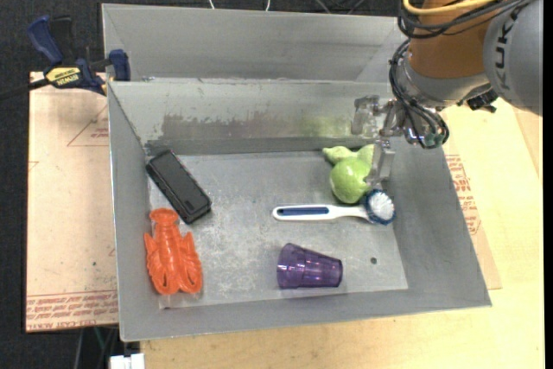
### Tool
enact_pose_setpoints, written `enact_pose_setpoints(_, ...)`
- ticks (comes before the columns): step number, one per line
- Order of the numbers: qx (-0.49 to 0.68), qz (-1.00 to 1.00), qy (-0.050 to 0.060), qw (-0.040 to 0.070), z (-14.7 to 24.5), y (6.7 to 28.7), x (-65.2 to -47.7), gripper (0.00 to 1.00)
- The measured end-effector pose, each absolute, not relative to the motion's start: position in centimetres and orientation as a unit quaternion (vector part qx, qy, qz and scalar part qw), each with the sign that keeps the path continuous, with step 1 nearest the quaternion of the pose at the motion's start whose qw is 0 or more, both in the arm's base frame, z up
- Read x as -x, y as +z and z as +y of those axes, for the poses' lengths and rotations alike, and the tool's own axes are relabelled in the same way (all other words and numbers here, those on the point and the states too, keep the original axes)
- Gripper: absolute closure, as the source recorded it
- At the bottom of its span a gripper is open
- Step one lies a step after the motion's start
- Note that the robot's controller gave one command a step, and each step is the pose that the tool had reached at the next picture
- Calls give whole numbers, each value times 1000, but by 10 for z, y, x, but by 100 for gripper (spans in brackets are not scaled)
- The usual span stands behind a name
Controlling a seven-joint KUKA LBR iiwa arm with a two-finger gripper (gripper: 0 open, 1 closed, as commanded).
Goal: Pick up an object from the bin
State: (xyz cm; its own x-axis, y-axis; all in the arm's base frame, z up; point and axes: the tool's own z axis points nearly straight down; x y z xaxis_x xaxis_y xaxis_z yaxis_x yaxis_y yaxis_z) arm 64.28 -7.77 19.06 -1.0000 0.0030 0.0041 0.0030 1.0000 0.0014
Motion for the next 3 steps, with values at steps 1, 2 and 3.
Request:
enact_pose_setpoints(1, 0, -1000, 0, -1, -77, 196, -644, 0)
enact_pose_setpoints(2, -134, -991, -1, -3, -101, 93, -653, 0)
enact_pose_setpoints(3, -256, -967, 2, -9, -110, 144, -653, 0)
